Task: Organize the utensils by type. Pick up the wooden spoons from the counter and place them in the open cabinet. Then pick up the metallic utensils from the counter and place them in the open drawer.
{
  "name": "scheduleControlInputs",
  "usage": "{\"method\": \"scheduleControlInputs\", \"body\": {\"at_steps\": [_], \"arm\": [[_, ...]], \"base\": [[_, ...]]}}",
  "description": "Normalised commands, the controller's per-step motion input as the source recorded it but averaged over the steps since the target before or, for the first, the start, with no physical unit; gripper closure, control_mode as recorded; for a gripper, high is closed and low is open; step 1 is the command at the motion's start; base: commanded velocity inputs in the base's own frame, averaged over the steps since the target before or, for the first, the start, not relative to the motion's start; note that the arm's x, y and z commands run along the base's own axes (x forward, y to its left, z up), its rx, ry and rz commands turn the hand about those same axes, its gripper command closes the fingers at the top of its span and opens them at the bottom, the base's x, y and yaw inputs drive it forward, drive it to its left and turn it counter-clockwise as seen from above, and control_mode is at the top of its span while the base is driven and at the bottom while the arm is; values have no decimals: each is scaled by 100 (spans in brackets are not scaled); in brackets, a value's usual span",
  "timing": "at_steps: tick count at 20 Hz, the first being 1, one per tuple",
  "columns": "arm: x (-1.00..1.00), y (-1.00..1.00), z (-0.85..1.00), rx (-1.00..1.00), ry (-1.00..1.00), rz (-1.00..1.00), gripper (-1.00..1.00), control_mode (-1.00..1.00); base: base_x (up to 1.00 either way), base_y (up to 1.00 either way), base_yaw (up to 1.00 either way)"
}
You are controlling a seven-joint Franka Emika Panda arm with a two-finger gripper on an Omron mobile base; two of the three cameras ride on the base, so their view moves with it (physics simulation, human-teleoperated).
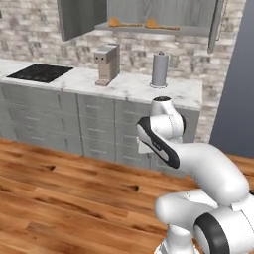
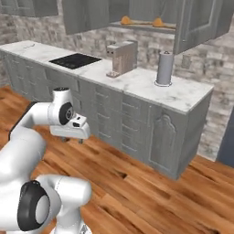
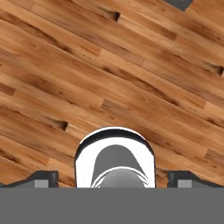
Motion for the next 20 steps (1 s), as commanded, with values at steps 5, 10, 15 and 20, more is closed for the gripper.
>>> {"method": "scheduleControlInputs", "body": {"at_steps": [5,10,15,20], "arm": [[0,0,0,0,0,0,-100,100],[0,0,0,0,0,0,-100,100],[0,0,0,0,0,0,-100,100],[0,0,0,0,0,0,-100,100]], "base": [[98,25,17],[100,18,21],[97,42,9],[100,78,0]]}}
